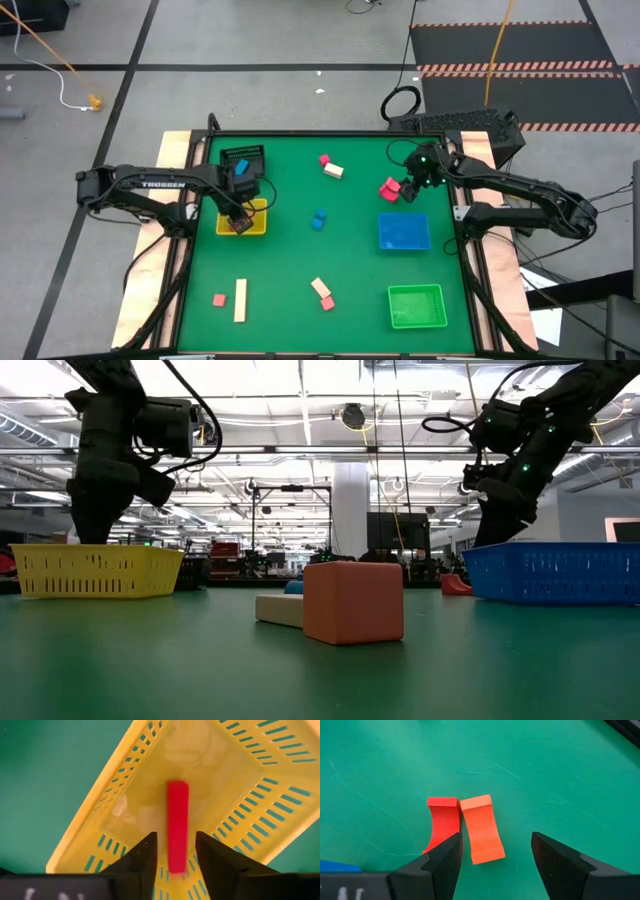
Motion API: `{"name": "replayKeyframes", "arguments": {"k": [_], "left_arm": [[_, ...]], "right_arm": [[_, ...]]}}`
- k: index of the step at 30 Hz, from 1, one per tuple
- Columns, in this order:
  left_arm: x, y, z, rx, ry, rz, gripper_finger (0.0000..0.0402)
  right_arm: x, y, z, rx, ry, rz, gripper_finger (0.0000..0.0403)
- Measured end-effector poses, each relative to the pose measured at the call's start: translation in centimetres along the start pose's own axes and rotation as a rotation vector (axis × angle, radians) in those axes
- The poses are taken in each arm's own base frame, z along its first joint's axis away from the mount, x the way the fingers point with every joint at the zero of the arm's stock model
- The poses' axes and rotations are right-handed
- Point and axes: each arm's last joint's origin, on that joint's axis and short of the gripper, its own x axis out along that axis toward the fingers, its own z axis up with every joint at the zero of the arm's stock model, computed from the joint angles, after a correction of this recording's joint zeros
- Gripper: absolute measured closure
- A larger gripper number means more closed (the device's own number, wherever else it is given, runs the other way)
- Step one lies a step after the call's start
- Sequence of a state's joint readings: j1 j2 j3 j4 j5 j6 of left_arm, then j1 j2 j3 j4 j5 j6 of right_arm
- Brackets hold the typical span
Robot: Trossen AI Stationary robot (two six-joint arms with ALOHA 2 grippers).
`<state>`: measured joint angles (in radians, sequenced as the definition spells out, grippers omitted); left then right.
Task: Sort & place blocks by color
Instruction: Put the top right orange block into the blue bin
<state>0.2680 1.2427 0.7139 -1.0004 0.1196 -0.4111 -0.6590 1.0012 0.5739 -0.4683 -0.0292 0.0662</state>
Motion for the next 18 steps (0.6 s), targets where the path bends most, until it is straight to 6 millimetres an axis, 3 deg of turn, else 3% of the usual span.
{"name": "replayKeyframes", "arguments": {"k": [9,14,18], "left_arm": [[-0.8,-0.4,0.4,-0.055,0.02,-0.106,0.0193],[-3.6,-1.4,1.6,-0.023,-0.086,-0.166,0.019],[-6.8,-2.2,2.8,0.044,-0.211,-0.192,0.019]], "right_arm": [[0.0,0.0,-0.4,0.085,0.039,-0.005,0.0177],[0.0,-0.1,-0.5,0.168,0.046,-0.015,0.0177],[0.1,-0.2,-0.5,0.139,0.054,-0.054,0.0176]]}}
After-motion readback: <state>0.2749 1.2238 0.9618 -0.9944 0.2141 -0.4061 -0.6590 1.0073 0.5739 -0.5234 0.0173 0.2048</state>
